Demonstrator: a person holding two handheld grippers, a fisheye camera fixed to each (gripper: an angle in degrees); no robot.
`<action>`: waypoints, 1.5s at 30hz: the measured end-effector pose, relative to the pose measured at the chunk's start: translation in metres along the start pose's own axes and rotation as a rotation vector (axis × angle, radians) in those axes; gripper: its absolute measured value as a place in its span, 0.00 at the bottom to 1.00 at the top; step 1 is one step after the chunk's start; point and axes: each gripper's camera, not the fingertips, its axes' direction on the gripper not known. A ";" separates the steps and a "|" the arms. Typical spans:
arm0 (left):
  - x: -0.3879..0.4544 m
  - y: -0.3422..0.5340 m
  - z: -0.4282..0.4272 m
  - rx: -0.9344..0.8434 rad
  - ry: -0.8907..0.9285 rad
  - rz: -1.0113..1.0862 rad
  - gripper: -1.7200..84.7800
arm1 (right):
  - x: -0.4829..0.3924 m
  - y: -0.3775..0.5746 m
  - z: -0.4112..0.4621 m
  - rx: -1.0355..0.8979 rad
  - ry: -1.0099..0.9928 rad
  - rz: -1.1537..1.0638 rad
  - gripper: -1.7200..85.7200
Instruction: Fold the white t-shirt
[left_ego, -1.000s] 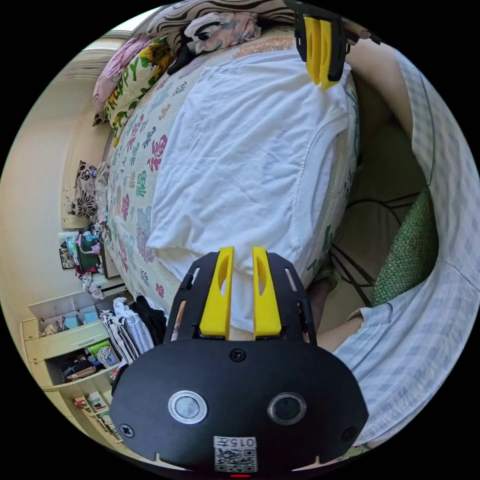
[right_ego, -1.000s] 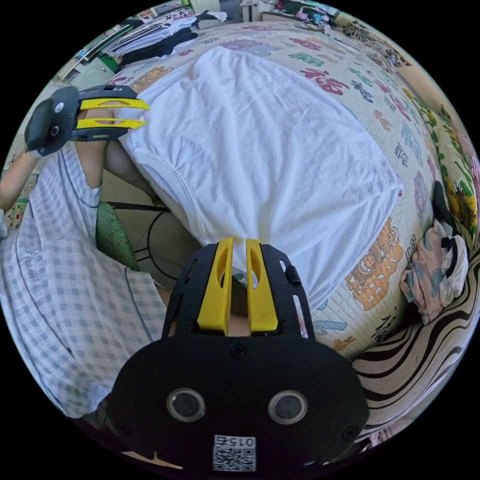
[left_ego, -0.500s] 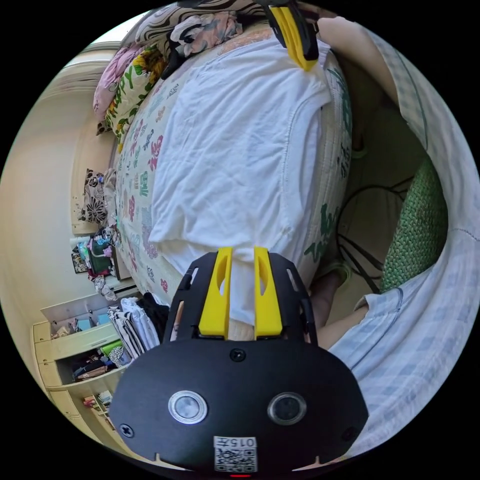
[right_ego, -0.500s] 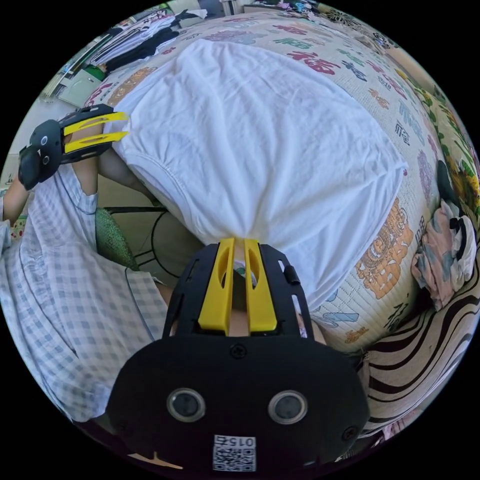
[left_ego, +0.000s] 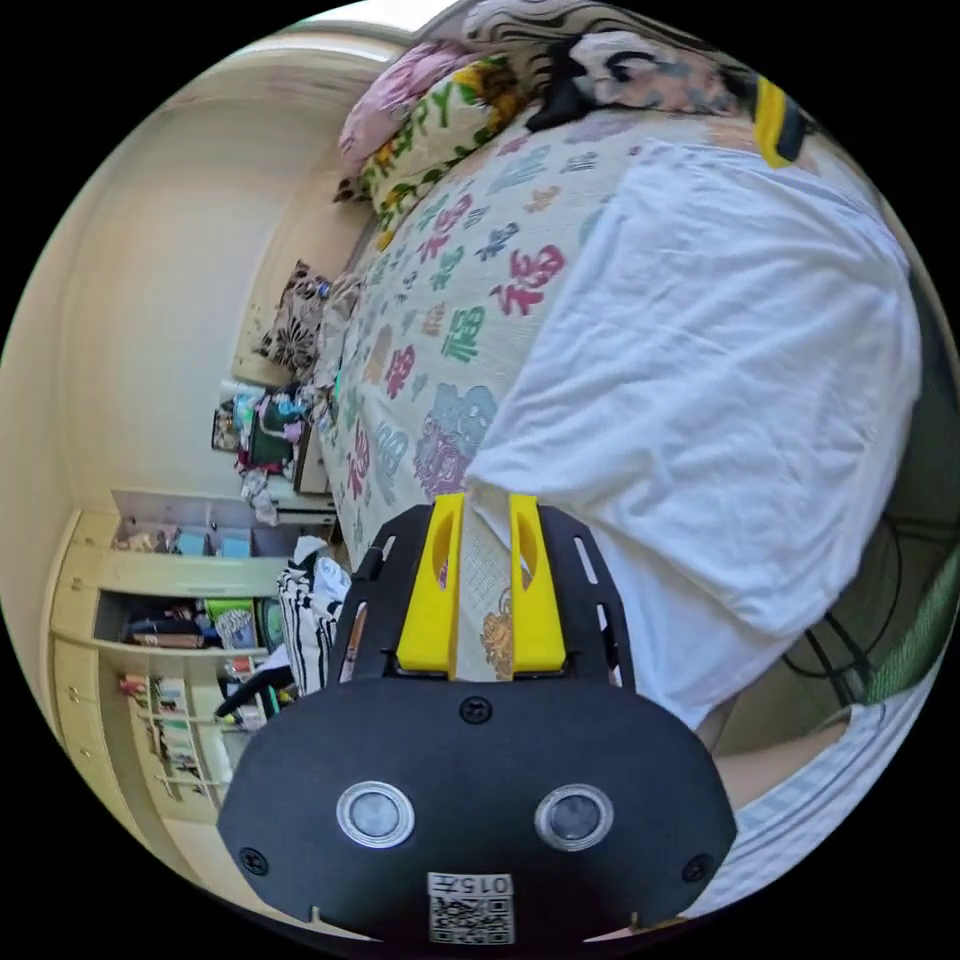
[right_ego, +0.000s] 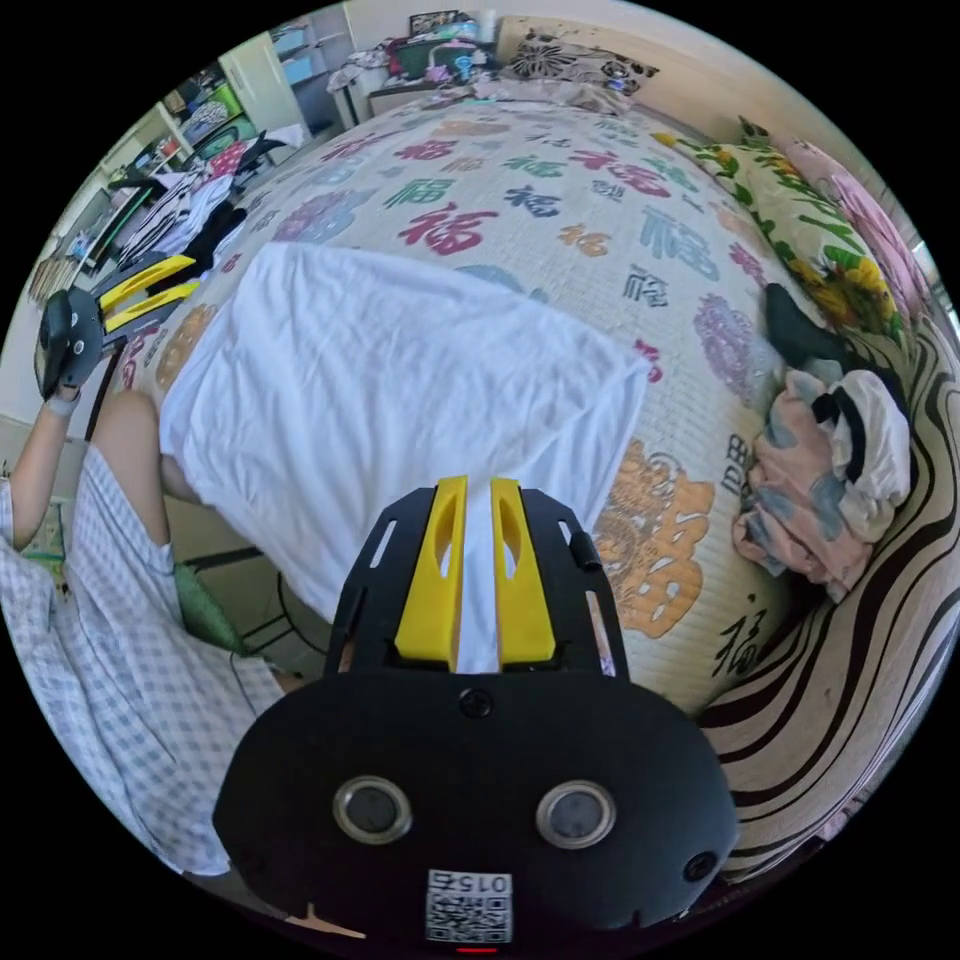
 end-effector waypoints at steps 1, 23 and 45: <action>-0.026 0.001 0.021 -0.002 0.098 -0.106 0.10 | 0.007 -0.003 0.001 0.004 -0.004 0.013 0.08; -0.209 0.136 0.311 -0.040 1.006 -0.969 0.03 | 0.165 -0.058 0.062 0.005 -0.172 0.367 0.04; -0.217 0.239 0.271 -0.057 0.955 -0.857 0.11 | 0.111 0.001 0.052 -0.093 -0.204 0.229 0.11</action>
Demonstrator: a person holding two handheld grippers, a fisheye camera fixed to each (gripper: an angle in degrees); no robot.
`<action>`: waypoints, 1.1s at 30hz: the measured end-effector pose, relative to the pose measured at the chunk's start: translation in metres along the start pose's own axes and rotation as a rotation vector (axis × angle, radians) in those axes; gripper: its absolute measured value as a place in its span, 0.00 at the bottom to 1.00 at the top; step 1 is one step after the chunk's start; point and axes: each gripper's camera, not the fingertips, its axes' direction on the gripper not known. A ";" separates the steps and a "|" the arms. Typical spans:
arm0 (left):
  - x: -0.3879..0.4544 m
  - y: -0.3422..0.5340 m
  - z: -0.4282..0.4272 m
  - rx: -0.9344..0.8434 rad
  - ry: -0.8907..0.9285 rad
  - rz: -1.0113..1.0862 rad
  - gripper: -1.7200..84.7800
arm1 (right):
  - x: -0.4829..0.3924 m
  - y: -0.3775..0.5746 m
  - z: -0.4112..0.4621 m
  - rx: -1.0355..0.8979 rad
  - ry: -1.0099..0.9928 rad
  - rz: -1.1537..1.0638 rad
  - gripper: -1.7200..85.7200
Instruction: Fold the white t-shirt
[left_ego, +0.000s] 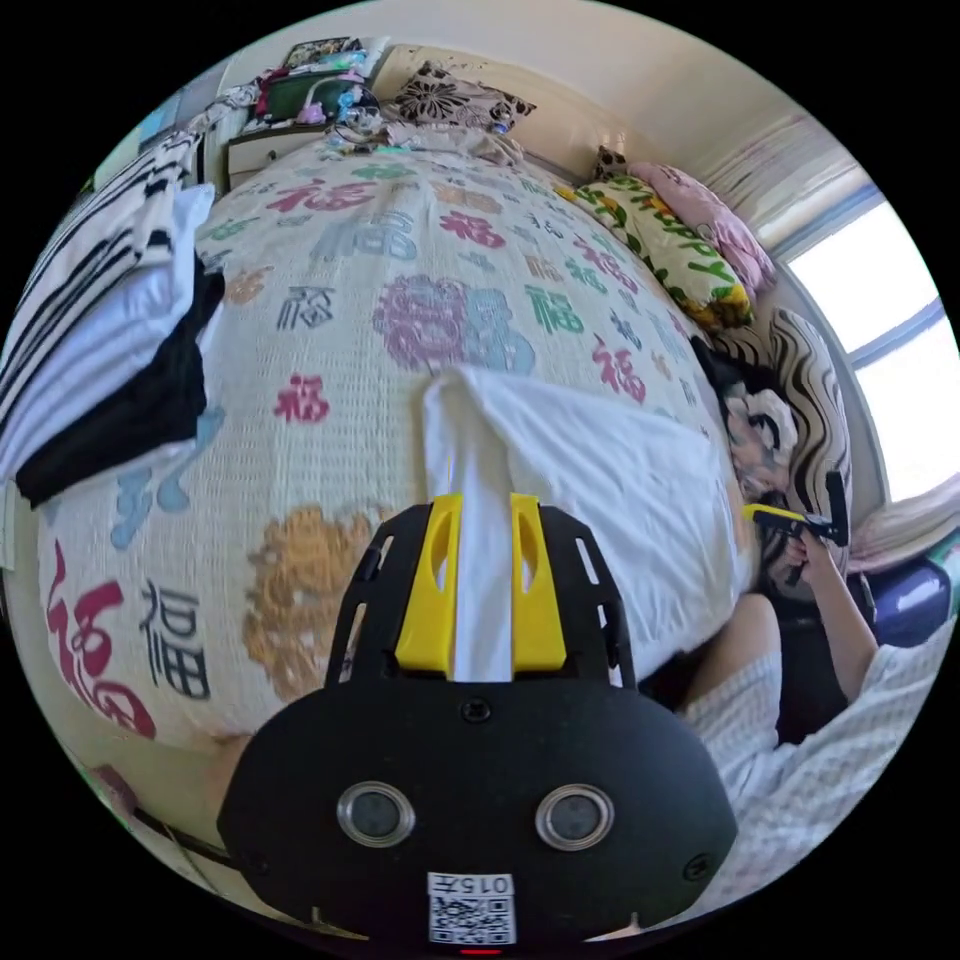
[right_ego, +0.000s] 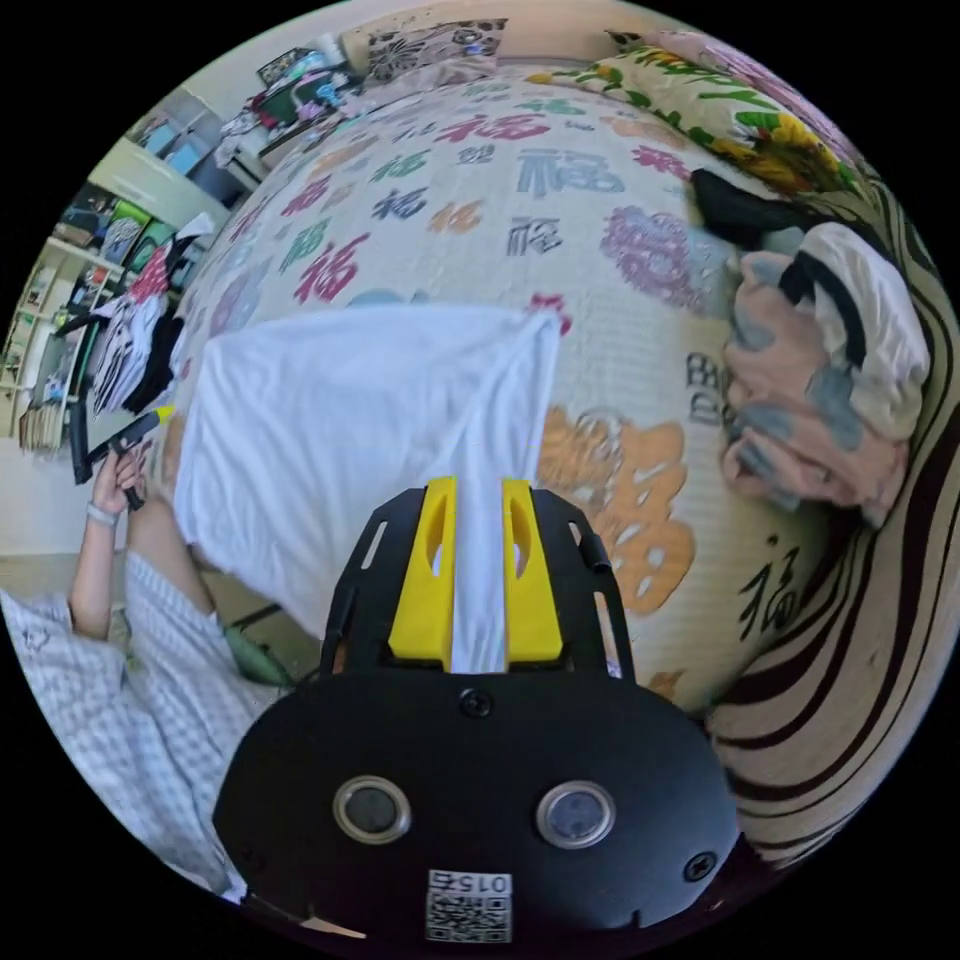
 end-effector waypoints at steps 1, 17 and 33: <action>0.003 0.016 0.003 -0.052 0.037 0.000 0.11 | -0.005 0.006 0.004 -0.017 -0.015 -0.008 0.11; 0.021 0.051 0.032 -0.139 0.161 0.016 0.02 | -0.043 0.008 0.044 -0.028 -0.387 0.101 0.04; 0.031 0.059 0.010 -0.138 0.075 -0.034 0.11 | -0.155 -0.053 0.049 -0.162 -0.036 0.019 0.09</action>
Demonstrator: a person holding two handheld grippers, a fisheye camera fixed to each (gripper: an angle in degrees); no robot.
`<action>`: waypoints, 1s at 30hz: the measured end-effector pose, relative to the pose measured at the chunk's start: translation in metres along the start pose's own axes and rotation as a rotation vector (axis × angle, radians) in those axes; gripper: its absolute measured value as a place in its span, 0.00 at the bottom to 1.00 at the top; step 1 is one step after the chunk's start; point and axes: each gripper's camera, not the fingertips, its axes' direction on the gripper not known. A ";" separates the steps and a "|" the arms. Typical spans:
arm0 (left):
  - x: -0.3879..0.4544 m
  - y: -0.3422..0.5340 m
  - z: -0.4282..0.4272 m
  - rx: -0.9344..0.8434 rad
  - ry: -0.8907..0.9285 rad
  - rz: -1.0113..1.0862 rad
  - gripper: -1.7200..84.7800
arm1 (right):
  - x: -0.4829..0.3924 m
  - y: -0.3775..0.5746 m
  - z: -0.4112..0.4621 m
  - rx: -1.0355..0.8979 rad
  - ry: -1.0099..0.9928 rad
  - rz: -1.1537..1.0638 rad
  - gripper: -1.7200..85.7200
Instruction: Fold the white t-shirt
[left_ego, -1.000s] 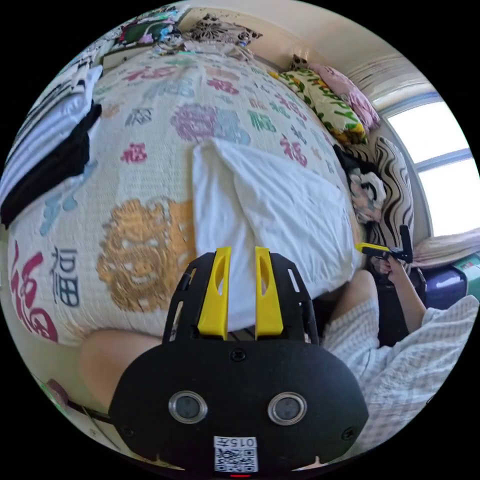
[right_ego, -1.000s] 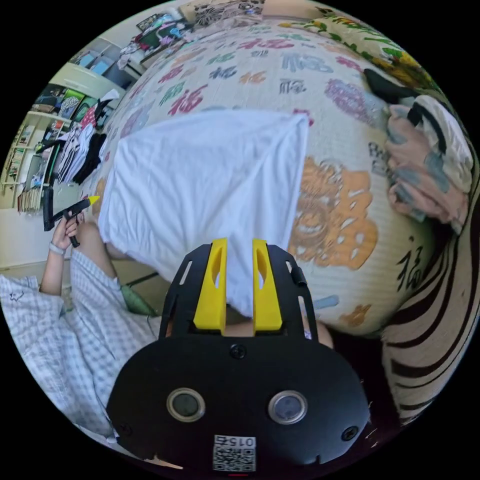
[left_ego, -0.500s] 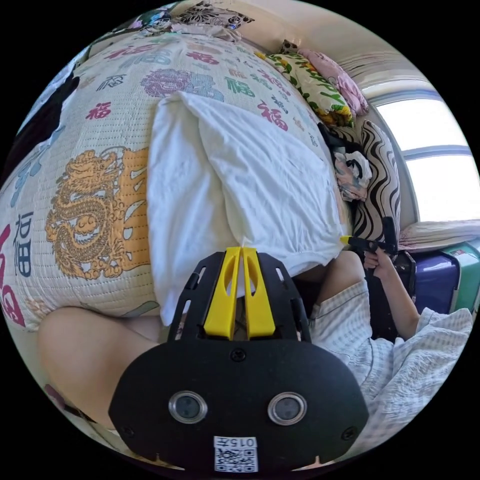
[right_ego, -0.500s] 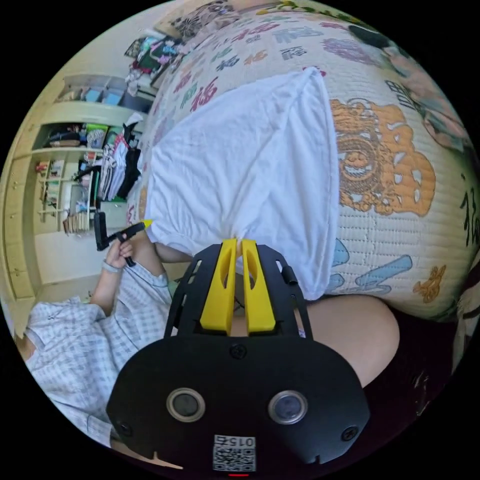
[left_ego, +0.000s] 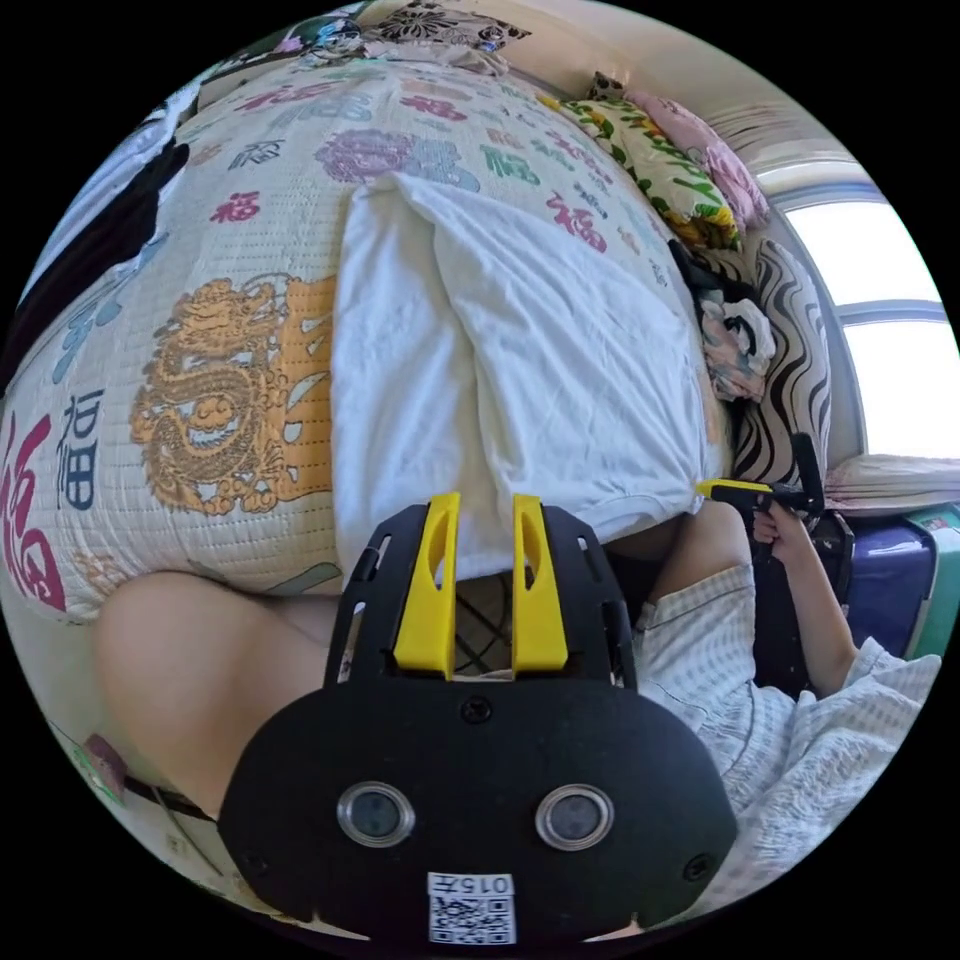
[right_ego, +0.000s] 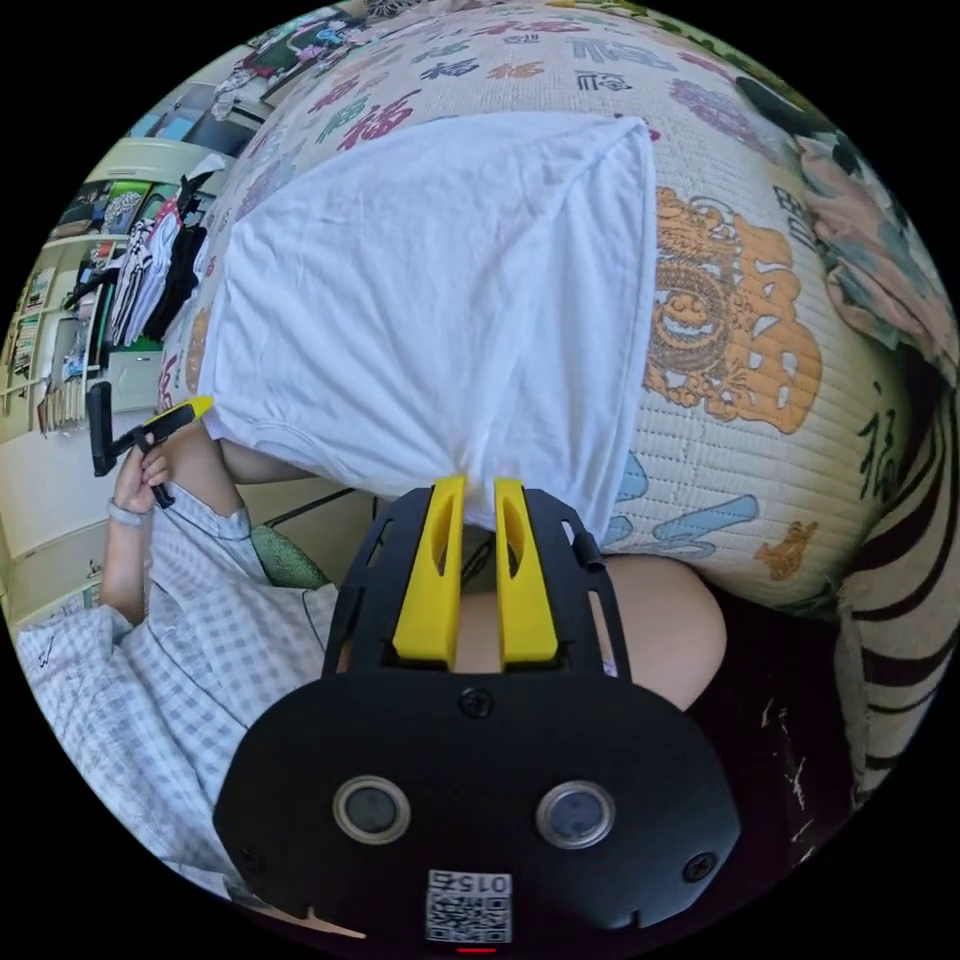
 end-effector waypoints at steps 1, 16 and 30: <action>-0.003 0.006 -0.015 0.045 -0.029 -0.017 0.11 | -0.006 -0.001 -0.005 0.013 0.025 -0.005 0.09; -0.036 -0.008 0.012 -0.220 -0.093 -0.078 0.11 | -0.323 -0.240 -0.037 0.151 0.129 -0.531 0.10; -0.053 -0.002 0.010 -0.198 0.090 -0.118 0.01 | -0.497 -0.412 0.054 -0.106 0.417 -0.704 0.07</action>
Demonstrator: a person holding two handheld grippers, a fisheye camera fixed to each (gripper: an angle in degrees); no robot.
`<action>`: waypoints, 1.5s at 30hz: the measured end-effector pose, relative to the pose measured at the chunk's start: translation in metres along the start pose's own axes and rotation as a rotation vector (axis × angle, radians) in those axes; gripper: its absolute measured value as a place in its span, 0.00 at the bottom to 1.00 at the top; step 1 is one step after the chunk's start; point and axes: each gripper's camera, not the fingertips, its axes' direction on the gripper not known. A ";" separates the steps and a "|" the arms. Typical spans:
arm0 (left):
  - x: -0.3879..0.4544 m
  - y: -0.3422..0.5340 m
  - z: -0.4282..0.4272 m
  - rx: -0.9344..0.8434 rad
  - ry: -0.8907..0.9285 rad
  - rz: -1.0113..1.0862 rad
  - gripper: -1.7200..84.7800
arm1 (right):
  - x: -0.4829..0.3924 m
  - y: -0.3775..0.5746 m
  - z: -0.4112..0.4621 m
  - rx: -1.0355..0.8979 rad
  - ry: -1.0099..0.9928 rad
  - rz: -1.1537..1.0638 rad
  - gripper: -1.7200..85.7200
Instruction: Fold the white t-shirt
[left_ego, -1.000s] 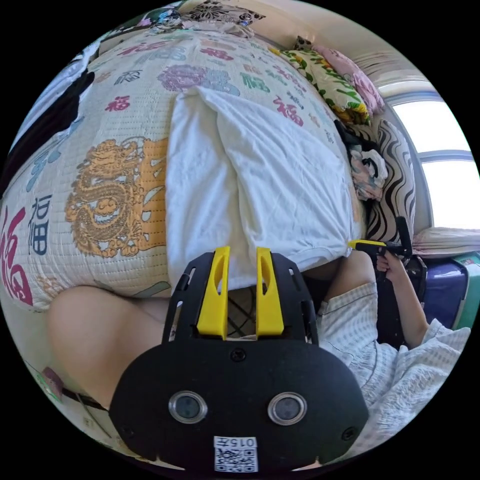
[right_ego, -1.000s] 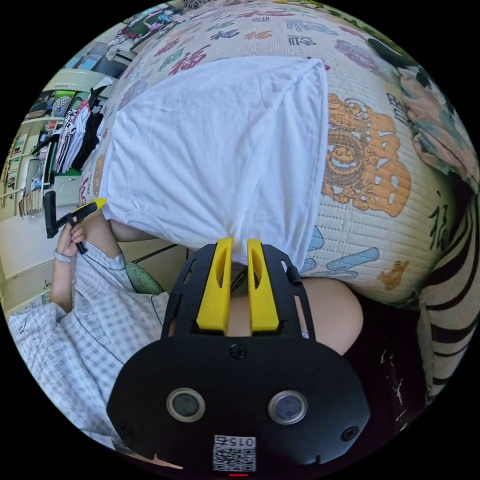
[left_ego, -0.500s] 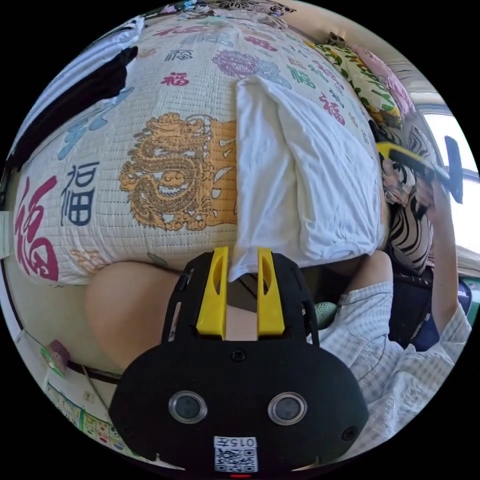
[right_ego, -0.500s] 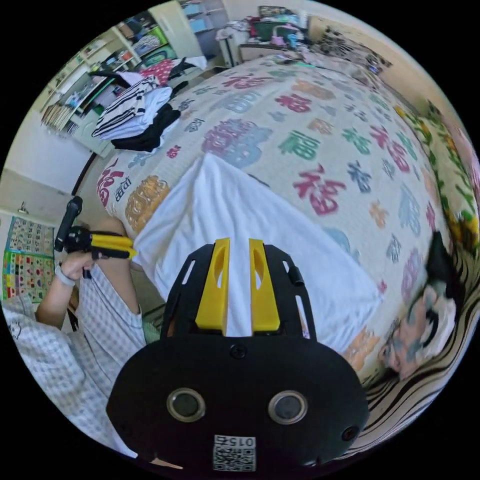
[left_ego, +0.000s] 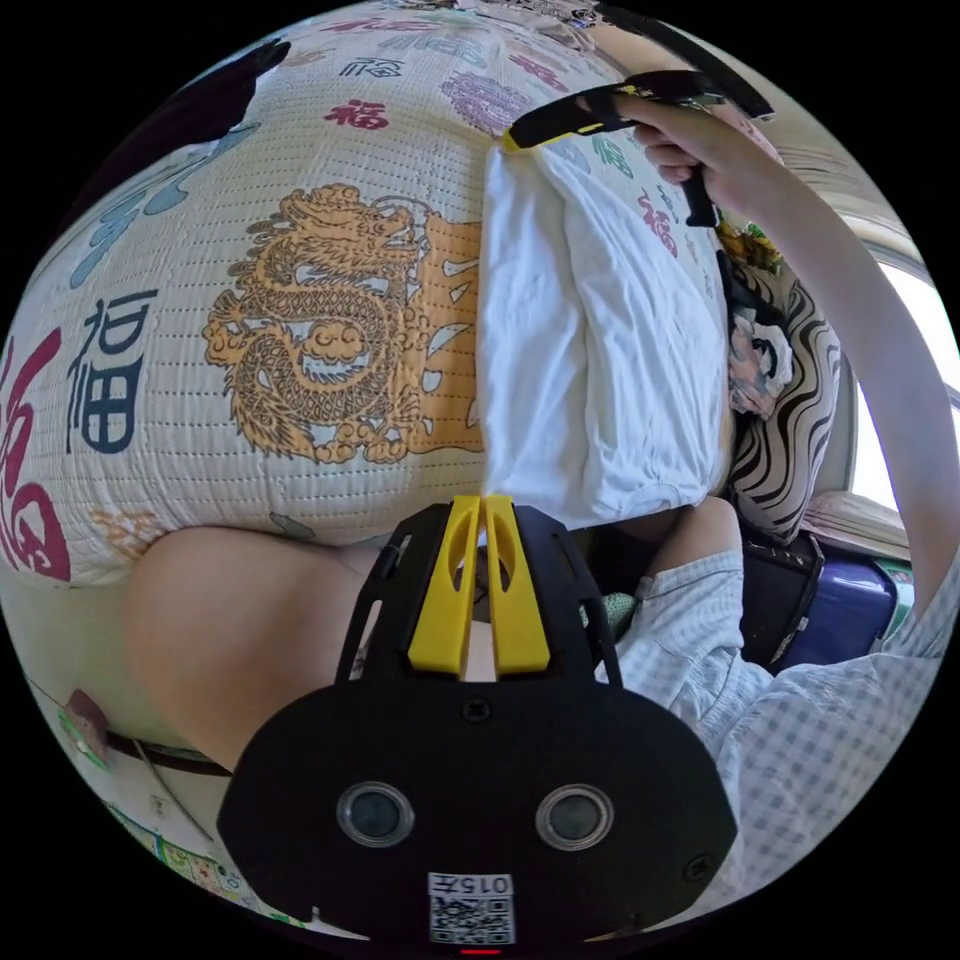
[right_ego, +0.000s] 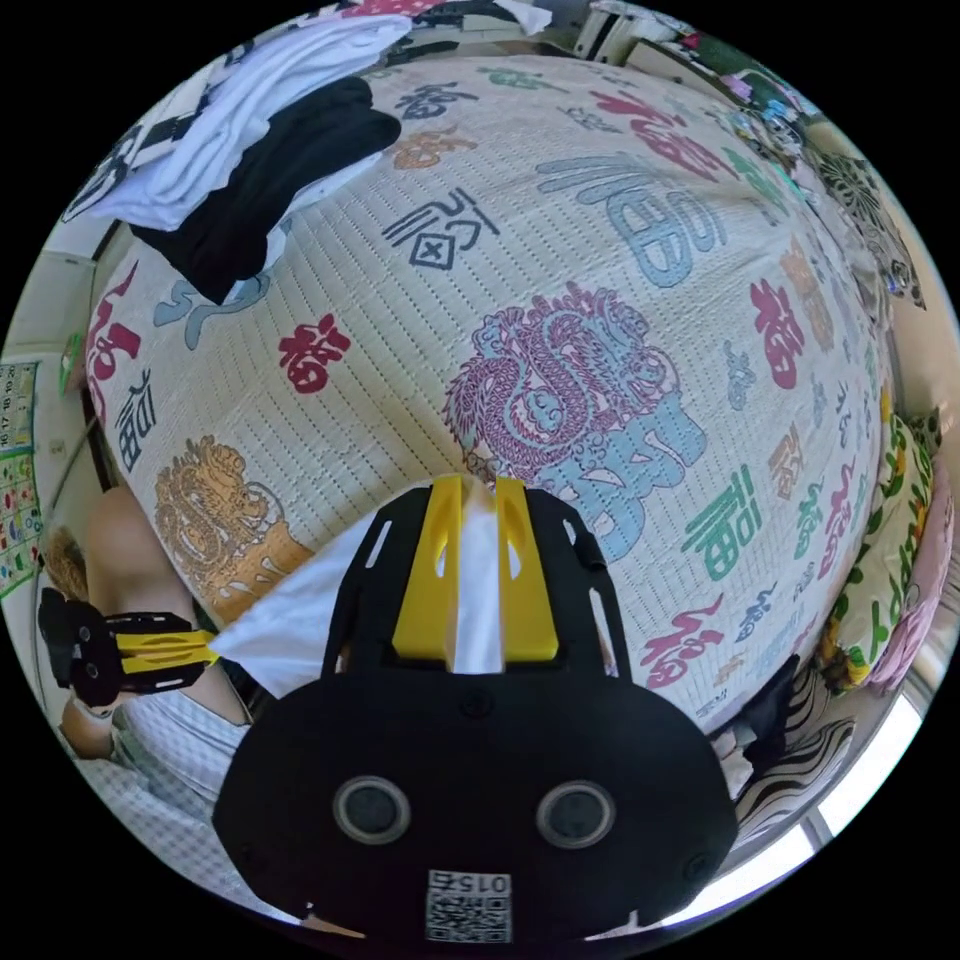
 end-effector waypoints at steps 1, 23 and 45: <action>-0.001 0.002 -0.001 0.007 0.024 0.005 0.01 | 0.002 -0.003 0.000 -0.008 -0.017 0.003 0.06; 0.095 0.072 -0.072 0.297 0.107 0.257 0.01 | 0.130 0.104 -0.080 0.363 -0.368 0.038 0.01; 0.450 -0.028 0.224 -0.125 -0.040 0.851 0.01 | 0.377 0.487 0.109 0.398 -0.402 0.392 0.01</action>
